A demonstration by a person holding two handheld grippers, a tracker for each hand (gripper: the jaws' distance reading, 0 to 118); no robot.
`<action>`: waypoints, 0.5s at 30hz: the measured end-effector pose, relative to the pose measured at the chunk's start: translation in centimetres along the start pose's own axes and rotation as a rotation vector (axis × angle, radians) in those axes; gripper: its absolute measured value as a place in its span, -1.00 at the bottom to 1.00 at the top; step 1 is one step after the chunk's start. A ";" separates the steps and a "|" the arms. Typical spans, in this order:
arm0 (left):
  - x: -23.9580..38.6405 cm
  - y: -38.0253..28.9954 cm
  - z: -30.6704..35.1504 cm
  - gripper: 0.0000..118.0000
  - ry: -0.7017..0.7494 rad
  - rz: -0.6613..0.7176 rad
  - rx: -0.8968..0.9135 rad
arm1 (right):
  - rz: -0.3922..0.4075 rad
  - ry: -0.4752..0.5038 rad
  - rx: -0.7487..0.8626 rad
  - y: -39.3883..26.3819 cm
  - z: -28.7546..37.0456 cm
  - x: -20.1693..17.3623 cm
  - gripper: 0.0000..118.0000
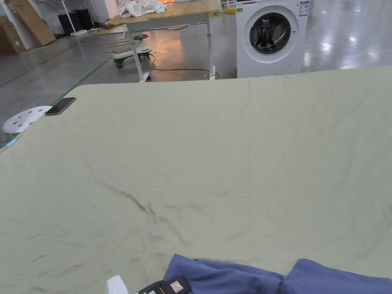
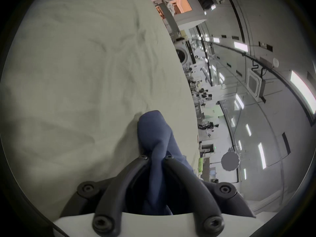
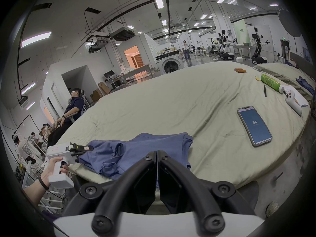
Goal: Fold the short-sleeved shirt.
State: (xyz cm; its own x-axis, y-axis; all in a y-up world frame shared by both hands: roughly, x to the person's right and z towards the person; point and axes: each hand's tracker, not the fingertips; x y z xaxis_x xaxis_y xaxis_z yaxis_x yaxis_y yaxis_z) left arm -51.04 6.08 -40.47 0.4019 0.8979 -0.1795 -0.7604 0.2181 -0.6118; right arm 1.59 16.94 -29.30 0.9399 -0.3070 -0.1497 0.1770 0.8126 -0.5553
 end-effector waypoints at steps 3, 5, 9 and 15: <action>1.9 2.5 3.6 -0.90 0.000 -0.073 0.087 | 0.024 -0.026 -0.014 0.3 0.3 -0.1 -1.00; 3.9 4.1 6.5 -0.90 0.046 -0.177 0.146 | 0.054 -0.032 -0.013 0.4 0.3 -0.1 -1.00; 6.7 6.4 10.4 -0.90 0.166 -0.364 0.206 | 0.050 -0.006 -0.012 0.5 -0.3 -0.1 -1.00; 12.5 -1.0 5.0 -0.90 0.178 -0.587 0.121 | 0.112 0.001 -0.010 0.9 -1.0 -2.0 -1.00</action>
State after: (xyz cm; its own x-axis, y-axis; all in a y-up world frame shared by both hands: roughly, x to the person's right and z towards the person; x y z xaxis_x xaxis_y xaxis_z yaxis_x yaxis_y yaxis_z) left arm -47.85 19.05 -38.25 0.8412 0.5399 0.0286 -0.4349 0.7071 -0.5576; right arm -0.43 17.79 -30.35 0.9534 -0.2152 -0.2117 0.0682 0.8366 -0.5435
